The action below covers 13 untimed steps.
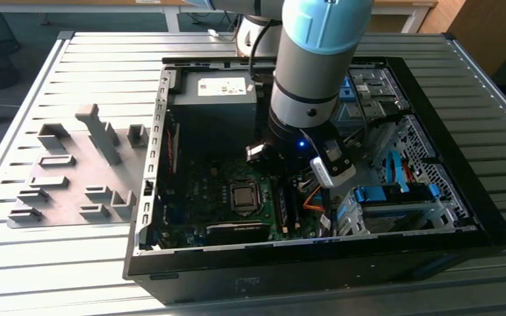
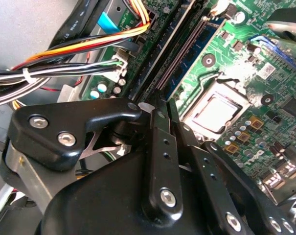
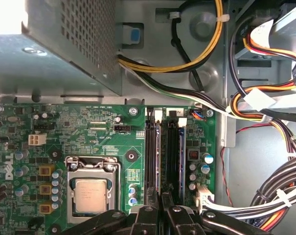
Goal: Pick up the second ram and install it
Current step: 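Insert the second ram into the second slot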
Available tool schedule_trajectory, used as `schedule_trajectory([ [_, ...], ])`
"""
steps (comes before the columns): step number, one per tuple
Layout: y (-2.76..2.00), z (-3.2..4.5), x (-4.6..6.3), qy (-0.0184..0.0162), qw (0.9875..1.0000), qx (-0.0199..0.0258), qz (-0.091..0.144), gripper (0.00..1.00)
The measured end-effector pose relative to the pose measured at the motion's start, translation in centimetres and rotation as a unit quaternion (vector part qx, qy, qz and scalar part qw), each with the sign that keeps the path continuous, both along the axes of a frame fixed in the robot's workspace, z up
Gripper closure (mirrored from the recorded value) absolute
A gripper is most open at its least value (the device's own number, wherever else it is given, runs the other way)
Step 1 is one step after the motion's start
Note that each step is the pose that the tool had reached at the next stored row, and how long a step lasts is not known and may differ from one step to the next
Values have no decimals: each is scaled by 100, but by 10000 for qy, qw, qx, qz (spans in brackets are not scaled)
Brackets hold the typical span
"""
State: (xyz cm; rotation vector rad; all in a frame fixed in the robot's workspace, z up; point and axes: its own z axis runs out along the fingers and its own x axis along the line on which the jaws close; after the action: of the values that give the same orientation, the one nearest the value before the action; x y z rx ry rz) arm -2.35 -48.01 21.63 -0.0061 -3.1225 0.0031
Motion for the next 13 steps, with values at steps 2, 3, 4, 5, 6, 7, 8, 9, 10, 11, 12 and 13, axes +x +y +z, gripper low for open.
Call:
schedule_trajectory([
  [2, 0, 0, 3, 0, 10000, 0, -14, 86],
  [3, 0, 0, 3, 0, 10000, 0, -16, 86],
  [4, 0, 0, 3, 0, 10000, 0, -16, 86],
  [5, 0, -1, 4, 0, 10000, -1, -16, 86],
  [6, 0, -3, 4, 0, 10000, -1, -16, 86],
  [7, 0, -7, 4, 0, 10000, 0, -16, 86],
  [8, 0, -10, 4, 0, 10000, 0, -16, 86],
  [9, 0, -15, 4, 0, 10000, 1, -16, 86],
  [10, 0, -19, 4, 0, 10000, 0, -16, 86],
  [11, 0, -23, 4, 0, 10000, 0, -16, 86],
  [12, 0, -27, 4, 0, 10000, 0, -16, 86],
  [13, 0, -32, 4, 0, 10000, 0, -16, 86],
])
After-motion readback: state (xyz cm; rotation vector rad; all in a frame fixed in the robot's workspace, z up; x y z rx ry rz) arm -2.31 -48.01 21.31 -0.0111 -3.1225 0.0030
